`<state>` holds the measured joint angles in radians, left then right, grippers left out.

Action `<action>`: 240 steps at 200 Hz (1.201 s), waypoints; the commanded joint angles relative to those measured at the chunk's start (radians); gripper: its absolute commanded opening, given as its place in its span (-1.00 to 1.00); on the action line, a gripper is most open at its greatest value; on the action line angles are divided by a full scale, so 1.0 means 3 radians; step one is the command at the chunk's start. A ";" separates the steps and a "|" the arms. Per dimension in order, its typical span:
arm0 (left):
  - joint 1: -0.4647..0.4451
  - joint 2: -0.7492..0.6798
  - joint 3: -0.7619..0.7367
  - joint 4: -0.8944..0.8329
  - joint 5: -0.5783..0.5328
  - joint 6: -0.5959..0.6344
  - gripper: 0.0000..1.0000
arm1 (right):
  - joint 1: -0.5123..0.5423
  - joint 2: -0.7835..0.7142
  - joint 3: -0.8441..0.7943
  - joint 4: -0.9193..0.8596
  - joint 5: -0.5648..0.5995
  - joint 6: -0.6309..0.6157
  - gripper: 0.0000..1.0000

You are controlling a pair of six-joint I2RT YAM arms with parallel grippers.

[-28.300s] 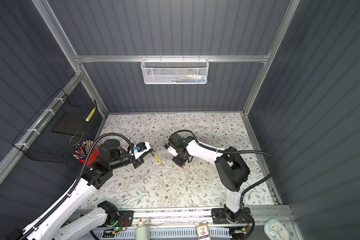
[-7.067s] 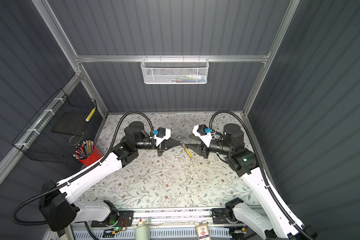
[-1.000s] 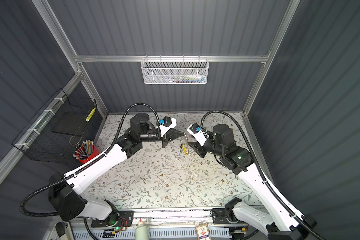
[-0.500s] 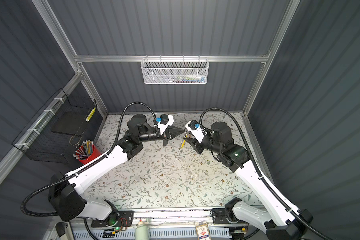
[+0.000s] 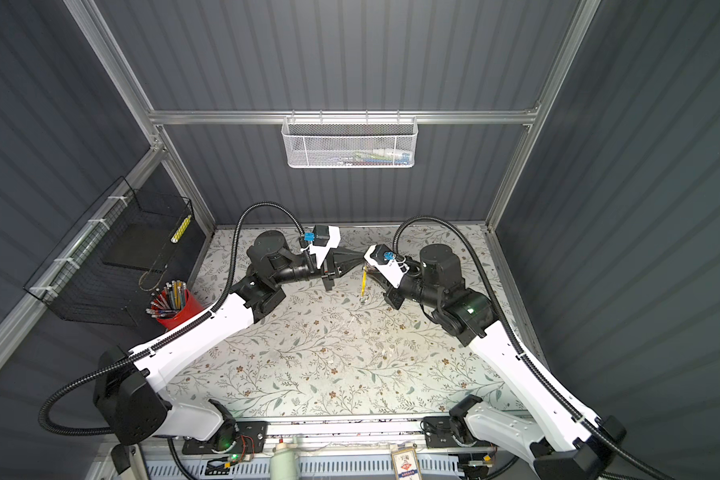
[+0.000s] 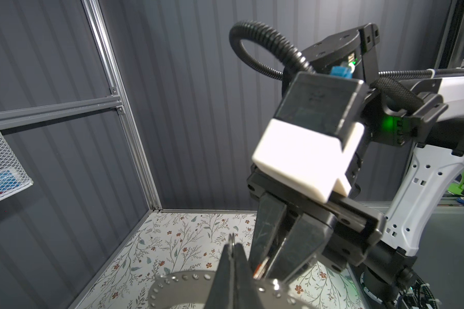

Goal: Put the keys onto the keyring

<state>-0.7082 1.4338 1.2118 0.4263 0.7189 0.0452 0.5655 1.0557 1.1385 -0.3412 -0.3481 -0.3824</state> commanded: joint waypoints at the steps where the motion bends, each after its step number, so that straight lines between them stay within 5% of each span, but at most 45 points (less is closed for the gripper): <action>1: -0.0027 -0.0070 -0.0073 0.0276 0.0043 -0.0160 -1.00 | 0.0032 0.0004 -0.0001 0.0122 -0.0018 -0.0055 -0.84; 52: -0.0027 -0.0118 -0.0120 0.0311 0.0013 -0.0149 -1.00 | 0.0042 0.0093 0.0032 0.0051 -0.0038 0.0022 -0.78; 140: 0.0024 -0.0283 -0.0382 -0.0370 -0.0273 0.0398 -1.00 | -0.0047 -0.0428 -0.0654 0.0085 0.0267 0.0252 0.03; 193: 0.0024 -0.0307 -0.0521 -0.0570 -0.0317 0.0529 -1.00 | -0.0115 -0.0412 -0.0864 0.0219 0.0269 0.0450 0.09; 224: 0.0024 -0.0285 -0.0560 -0.0574 -0.0403 0.0523 -1.00 | -0.0112 -0.0315 -0.0906 0.0374 -0.0050 0.0629 0.14; 240: 0.0024 -0.0286 -0.0604 -0.0655 -0.0534 0.0567 -1.00 | -0.0113 -0.0283 -0.0917 0.0357 0.0187 0.0694 0.17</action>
<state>-0.7067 1.3632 1.0451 0.2516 0.6098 0.1810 0.5346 0.9585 0.8764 -0.2646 -0.3080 -0.2310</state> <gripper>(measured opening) 0.047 0.575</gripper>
